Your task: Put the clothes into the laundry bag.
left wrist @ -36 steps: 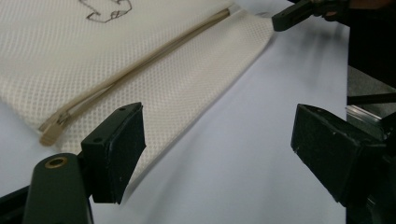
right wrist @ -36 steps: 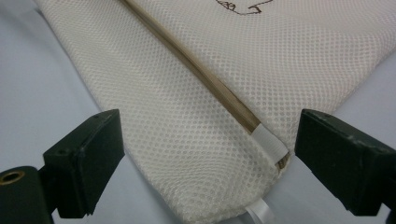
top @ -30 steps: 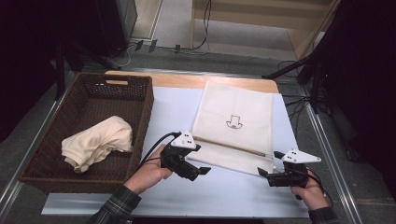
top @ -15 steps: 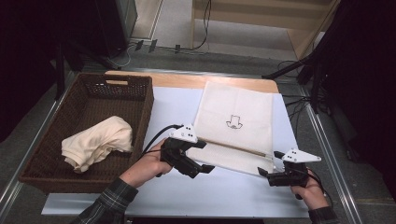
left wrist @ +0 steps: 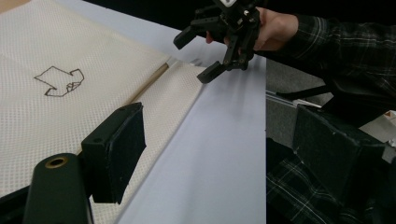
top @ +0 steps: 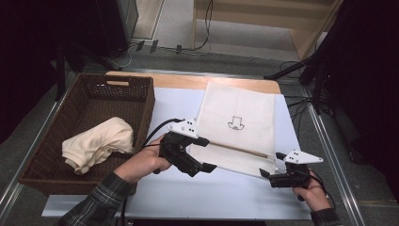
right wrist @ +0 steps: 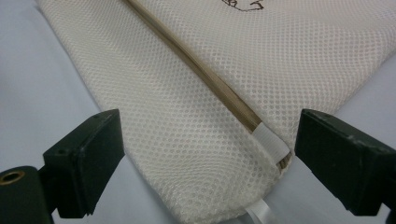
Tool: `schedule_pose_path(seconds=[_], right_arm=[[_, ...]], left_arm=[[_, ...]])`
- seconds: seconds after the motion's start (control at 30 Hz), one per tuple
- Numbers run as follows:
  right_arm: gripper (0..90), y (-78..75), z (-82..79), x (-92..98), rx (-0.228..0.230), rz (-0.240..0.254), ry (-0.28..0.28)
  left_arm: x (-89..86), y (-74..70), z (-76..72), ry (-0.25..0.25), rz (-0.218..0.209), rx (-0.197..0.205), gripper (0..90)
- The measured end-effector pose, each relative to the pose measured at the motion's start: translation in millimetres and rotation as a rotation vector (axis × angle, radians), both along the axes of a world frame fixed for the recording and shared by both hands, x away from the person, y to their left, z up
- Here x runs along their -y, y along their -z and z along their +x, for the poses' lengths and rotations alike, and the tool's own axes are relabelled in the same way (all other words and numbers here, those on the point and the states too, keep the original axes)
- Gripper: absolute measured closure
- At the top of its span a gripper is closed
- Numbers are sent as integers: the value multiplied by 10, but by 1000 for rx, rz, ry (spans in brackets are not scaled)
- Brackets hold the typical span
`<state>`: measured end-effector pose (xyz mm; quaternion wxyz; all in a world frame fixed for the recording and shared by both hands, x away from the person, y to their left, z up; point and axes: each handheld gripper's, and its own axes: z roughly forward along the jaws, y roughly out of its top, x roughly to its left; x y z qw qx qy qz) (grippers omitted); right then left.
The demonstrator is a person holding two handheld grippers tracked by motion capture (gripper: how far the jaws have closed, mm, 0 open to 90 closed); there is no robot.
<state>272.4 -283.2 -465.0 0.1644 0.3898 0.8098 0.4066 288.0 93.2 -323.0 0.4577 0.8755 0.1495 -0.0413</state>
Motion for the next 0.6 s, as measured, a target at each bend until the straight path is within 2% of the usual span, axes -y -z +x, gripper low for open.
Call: schedule_pose_path(seconds=[0.3,0.37,0.4,0.43,0.6], right_arm=[[85,1,2,1,0,0,1],[85,1,4,3,1,0,2],[85,1,4,3,1,0,2],[85,1,6,5,3,-2,1],[85,0,4,4,2,0,1]], left_arm=[[-45,-183,-18,9,-18,10,179],[-41,-274,-60,18,-3,42,177],[-41,-274,-60,18,-3,42,171],[-49,-337,-74,21,1,57,169],[-98,-442,-59,11,4,77,167]])
